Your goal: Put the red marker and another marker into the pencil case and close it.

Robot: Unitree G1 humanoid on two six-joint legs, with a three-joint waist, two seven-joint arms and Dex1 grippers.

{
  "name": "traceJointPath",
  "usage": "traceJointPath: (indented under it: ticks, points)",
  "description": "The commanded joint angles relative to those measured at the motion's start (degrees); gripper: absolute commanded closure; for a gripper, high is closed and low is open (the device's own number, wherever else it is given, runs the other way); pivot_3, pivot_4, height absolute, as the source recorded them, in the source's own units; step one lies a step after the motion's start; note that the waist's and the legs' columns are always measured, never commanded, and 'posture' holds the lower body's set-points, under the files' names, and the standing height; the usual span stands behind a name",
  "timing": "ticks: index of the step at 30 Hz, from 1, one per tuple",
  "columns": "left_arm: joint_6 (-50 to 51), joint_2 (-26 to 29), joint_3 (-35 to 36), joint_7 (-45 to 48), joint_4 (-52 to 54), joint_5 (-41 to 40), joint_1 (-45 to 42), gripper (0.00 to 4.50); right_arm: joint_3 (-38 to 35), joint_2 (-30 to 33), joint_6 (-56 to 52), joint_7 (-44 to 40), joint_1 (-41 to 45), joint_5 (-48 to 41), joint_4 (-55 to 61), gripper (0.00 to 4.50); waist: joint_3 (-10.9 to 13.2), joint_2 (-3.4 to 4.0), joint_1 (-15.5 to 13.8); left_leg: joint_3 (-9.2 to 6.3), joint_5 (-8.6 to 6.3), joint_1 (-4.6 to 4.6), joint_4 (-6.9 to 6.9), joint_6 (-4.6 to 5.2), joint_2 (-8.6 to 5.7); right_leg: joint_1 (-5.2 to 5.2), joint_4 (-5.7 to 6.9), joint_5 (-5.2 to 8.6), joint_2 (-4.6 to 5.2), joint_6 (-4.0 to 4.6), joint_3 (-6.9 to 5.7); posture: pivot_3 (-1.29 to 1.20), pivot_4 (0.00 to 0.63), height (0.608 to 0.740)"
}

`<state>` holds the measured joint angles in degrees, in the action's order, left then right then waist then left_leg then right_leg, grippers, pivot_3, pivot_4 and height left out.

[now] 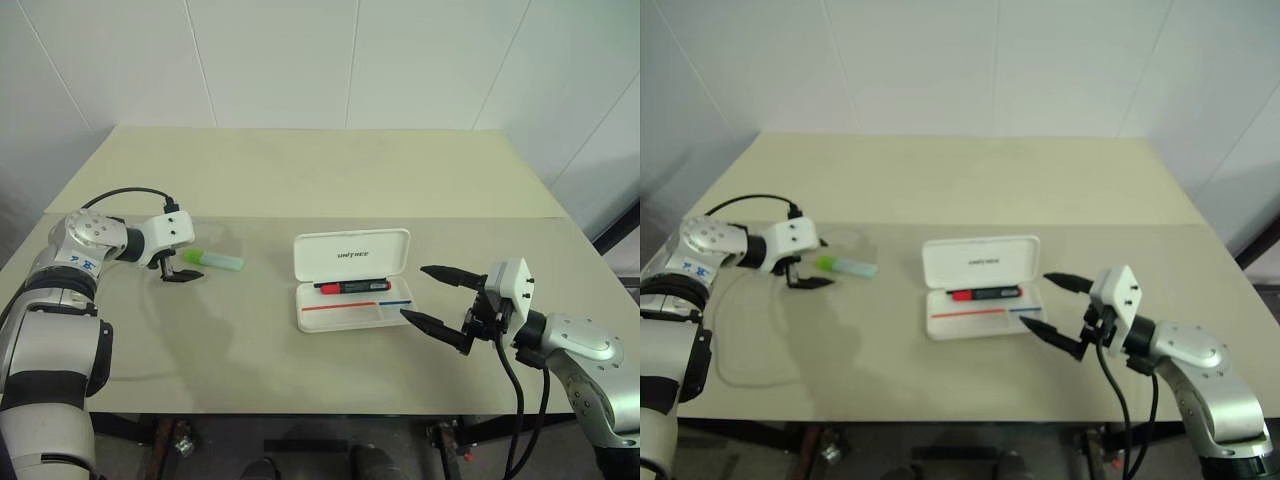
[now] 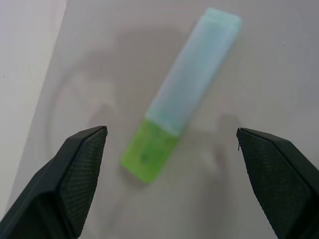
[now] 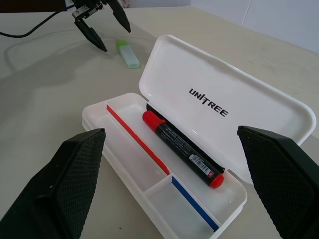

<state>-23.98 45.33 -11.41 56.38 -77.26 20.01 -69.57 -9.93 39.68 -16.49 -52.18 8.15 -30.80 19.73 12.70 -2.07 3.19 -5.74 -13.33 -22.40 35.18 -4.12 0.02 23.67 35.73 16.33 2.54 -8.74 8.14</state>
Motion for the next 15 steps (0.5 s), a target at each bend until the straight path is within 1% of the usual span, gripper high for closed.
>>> traceJointPath:
  ticks: [1,6,9,10,15]
  points:
    - [2.0,-0.3,-0.6,-3.3,-0.4,1.8,-1.8,0.03,-3.0,1.0,-1.1,1.4,-0.6,-1.7,4.3,0.0,0.0,0.0,0.1,0.0,0.0,0.0,-0.01,0.0,0.0,0.0,0.0,0.0,0.0,0.0,0.0,0.0,0.15,0.74]
    - [4.4,-1.5,-1.6,-3.9,-0.9,3.7,-1.5,0.03,-3.9,1.6,-3.1,2.5,-0.6,-2.3,6.2,0.0,0.0,-0.03,0.0,0.0,-0.01,0.0,0.0,0.0,0.0,0.0,0.02,0.0,0.0,-0.01,0.0,0.0,0.15,0.74]
    - [5.8,-2.1,-1.4,-3.0,-1.0,3.8,-1.4,0.65,-4.3,2.0,-3.8,2.8,-0.2,-2.5,6.7,0.0,0.0,-0.03,0.0,0.0,-0.01,0.02,0.0,0.0,0.0,-0.01,0.03,0.0,0.0,-0.01,0.0,0.0,0.15,0.74]
    - [6.2,-2.2,-1.3,-3.2,-1.1,3.8,-1.4,0.93,-4.4,2.2,-4.0,3.0,-0.2,-2.6,7.0,0.0,0.0,-0.03,0.0,0.0,-0.01,0.03,0.0,0.0,0.0,-0.01,0.04,0.0,0.0,-0.01,0.0,0.0,0.15,0.74]
    - [7.5,-2.5,-0.8,-3.6,-1.1,3.6,-0.6,2.56,-5.1,2.4,-4.5,3.9,-0.7,-2.9,8.1,0.0,0.0,-0.04,0.0,0.01,-0.01,0.03,0.02,0.0,-0.01,-0.01,0.06,0.0,0.0,0.0,0.0,0.0,0.15,0.74]
